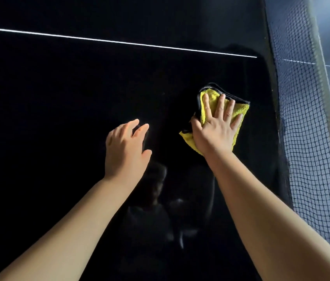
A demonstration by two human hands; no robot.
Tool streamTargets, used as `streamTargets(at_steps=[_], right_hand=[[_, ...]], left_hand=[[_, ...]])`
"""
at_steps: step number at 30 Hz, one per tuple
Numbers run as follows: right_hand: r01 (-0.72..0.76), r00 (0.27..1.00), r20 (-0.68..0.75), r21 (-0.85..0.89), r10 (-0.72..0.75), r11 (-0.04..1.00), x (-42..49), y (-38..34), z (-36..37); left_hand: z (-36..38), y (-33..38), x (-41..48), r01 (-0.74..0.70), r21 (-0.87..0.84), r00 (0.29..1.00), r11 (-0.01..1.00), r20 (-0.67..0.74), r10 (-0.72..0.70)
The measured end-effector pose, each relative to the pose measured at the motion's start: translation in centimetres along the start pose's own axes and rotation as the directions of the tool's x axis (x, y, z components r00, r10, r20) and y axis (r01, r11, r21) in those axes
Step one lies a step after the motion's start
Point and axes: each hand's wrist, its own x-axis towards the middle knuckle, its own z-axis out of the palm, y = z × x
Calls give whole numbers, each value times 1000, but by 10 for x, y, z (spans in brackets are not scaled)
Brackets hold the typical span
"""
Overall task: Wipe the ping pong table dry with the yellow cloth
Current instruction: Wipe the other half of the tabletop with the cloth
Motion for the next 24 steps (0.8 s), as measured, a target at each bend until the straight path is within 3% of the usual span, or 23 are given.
streamTargets(at_steps=[11,17,24], right_hand=[[366,931,46,-65,-363,928,-26,-180,25],[546,837,86,-86,-540,833,-42,-272,41],[695,718,156,-97,-678,713,-18,-283,35]], left_hand=[[-50,-115,-17,207,-16,971,978,-121,-207],[-73,-168,-37,286,23,951,958,-134,-280],[-85,-183,-43,364,55,927,930,-119,-356]])
